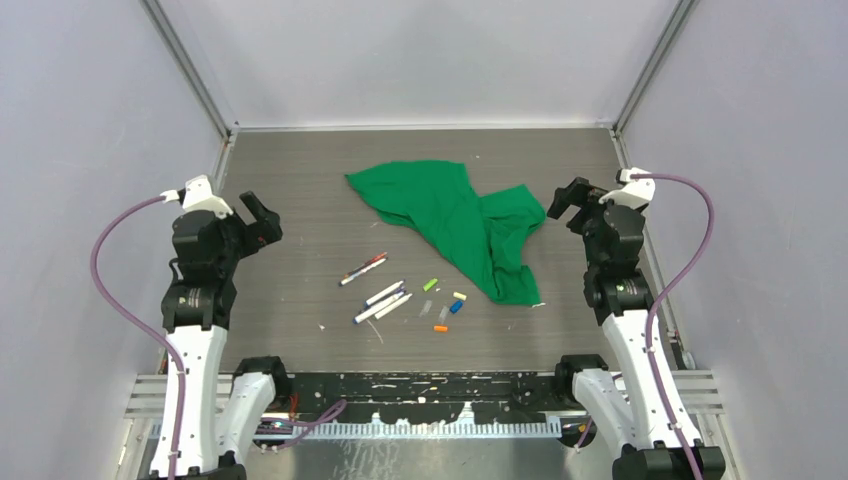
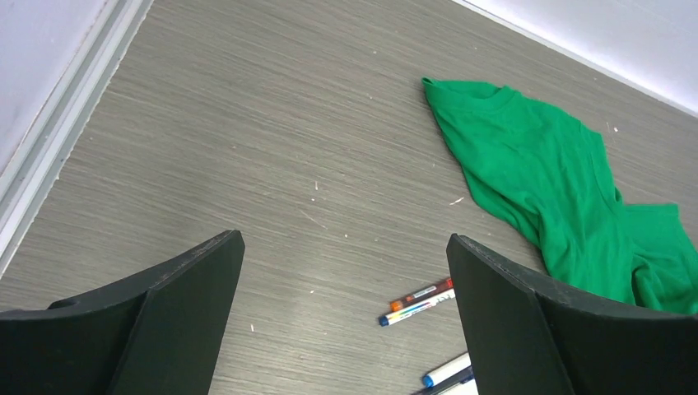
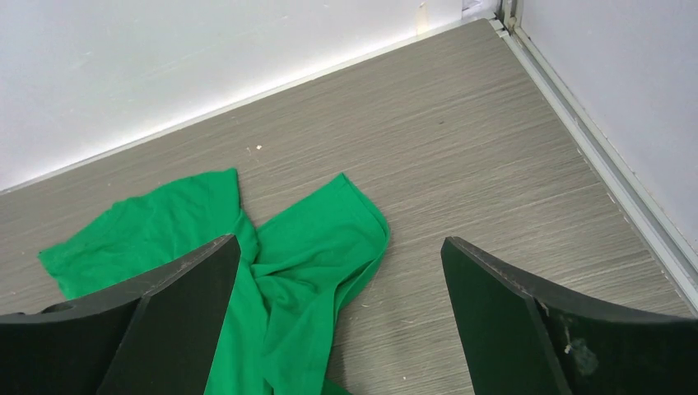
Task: Insert the pens into the pen caps
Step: Pick up the pen cap from the center of the board.
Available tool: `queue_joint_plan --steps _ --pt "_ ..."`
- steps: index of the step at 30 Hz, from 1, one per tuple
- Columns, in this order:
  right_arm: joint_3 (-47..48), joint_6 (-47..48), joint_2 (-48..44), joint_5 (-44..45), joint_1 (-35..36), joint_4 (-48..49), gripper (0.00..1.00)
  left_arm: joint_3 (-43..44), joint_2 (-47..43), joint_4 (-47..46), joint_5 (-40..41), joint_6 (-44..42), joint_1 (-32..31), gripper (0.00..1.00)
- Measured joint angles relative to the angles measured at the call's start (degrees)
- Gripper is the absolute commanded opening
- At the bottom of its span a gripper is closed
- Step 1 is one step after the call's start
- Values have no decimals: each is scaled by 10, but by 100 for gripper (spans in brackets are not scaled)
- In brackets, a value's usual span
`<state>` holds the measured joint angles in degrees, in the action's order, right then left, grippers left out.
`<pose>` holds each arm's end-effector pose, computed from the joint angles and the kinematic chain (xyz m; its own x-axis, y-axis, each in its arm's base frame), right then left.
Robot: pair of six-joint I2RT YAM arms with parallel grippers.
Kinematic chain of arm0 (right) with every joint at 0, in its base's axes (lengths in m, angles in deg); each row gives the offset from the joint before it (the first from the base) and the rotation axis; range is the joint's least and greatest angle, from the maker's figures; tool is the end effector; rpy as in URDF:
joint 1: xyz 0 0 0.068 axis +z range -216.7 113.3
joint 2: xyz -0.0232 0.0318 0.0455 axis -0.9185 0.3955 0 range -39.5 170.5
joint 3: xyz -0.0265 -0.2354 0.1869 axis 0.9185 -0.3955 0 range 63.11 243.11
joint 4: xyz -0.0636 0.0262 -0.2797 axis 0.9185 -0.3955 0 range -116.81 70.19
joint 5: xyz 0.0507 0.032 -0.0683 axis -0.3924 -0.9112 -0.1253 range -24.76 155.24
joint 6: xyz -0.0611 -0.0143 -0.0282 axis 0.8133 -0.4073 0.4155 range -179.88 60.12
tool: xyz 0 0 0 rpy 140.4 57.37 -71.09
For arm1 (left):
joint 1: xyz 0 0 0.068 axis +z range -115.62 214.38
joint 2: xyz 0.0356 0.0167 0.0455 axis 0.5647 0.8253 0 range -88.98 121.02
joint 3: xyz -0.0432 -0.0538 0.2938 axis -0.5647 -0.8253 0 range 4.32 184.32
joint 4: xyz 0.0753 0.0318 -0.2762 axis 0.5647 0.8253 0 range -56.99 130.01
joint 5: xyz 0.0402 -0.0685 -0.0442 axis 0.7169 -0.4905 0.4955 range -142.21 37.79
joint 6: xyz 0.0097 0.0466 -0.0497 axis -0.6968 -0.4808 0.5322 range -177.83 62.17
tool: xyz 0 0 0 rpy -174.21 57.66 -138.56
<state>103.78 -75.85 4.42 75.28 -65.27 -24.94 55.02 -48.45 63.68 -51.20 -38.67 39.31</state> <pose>0.2121 -0.0044 0.3429 -0.0995 0.2685 -0.9581 0.1822 0.9515 0.2478 0.1755 0.0161 0.3663 -0.2961 -0.3549 -0.8868 -0.2112 0.9298 -0.3016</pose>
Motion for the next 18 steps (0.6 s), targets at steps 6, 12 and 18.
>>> queue_joint_plan --steps 6,12,18 --pt "0 0 -4 2 0 -2 100 4 0 0 1 9 0 98" --pt "0 -1 -4 2 0 -2 100 4 0 0 -2 7 0 98" --pt "1 -2 3 -15 0 -1 100 4 12 1 -14 -14 -7 98"
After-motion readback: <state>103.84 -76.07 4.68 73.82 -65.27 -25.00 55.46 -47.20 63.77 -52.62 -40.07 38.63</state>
